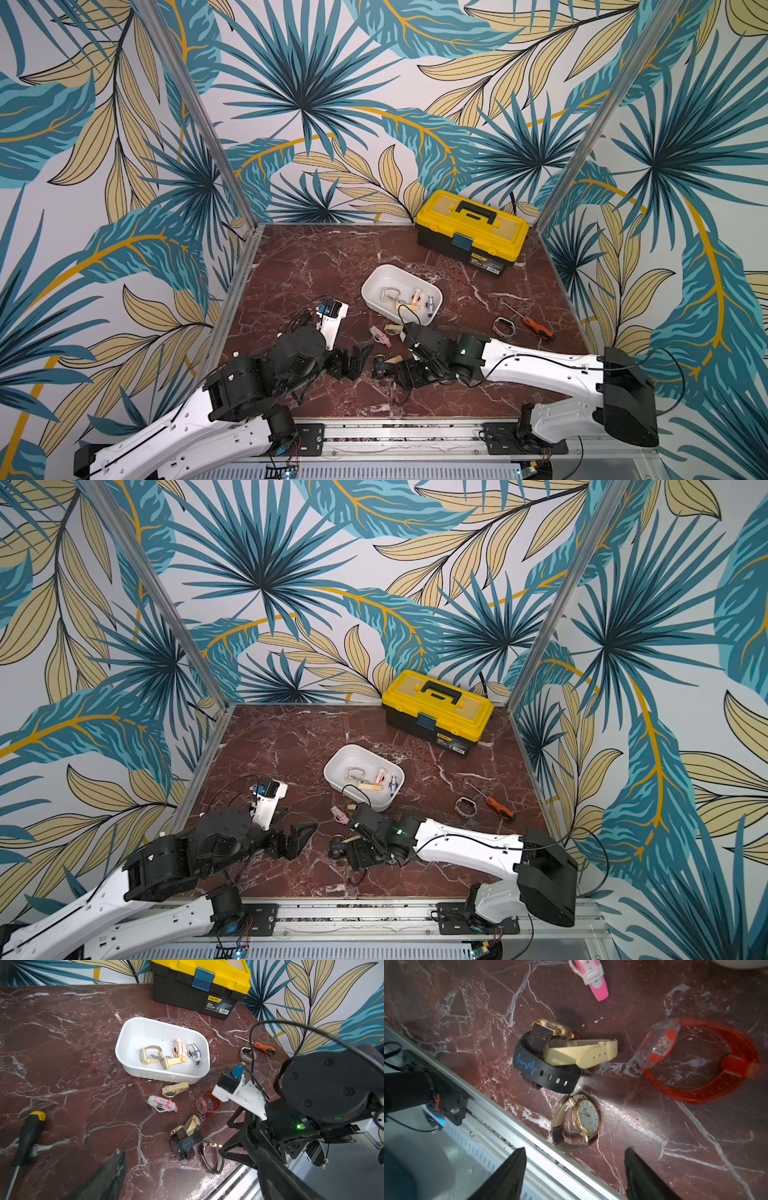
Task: Put the watch into the storage box
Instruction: Place the watch in the storage box, then pick up the watch at the center of the board.
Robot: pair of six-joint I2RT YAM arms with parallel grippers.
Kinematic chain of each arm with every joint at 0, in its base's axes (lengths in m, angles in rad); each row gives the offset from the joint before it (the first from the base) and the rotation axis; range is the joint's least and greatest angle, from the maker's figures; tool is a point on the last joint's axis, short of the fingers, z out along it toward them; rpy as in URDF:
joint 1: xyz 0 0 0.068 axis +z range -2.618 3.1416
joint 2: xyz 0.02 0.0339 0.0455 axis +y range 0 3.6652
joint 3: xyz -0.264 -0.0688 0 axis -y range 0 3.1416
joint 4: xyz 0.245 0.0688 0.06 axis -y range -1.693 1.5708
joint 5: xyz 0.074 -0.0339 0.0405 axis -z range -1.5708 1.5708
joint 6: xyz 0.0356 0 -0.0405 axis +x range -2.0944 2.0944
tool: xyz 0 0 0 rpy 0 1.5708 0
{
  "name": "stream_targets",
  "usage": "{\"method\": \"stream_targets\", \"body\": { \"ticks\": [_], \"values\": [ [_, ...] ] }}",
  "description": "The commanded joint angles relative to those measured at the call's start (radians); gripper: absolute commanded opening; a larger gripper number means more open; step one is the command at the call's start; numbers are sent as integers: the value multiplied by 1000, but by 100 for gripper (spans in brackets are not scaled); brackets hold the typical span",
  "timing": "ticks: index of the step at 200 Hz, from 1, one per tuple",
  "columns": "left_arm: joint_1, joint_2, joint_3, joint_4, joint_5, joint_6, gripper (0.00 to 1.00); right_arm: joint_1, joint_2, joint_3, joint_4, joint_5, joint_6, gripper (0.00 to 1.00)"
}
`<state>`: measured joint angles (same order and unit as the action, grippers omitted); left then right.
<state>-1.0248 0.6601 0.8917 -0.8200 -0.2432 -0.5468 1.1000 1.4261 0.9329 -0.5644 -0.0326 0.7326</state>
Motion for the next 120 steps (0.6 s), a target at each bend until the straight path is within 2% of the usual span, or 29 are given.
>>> {"method": "stream_targets", "body": {
  "ticks": [1, 40, 83, 120],
  "values": [
    [-10, -9, -19, -45, -45, -21, 100, 41, 82, 49, -108, 106, -48, 75],
    [-10, -19, -13, -48, -50, -15, 100, 67, 134, 66, -144, 165, -57, 72],
    [-10, -19, -19, -39, -56, -13, 100, 73, 168, 70, -118, 150, -95, 71],
    [-10, -17, -26, -34, -57, -9, 100, 73, 213, 78, -104, 158, -109, 63]
  ]
}}
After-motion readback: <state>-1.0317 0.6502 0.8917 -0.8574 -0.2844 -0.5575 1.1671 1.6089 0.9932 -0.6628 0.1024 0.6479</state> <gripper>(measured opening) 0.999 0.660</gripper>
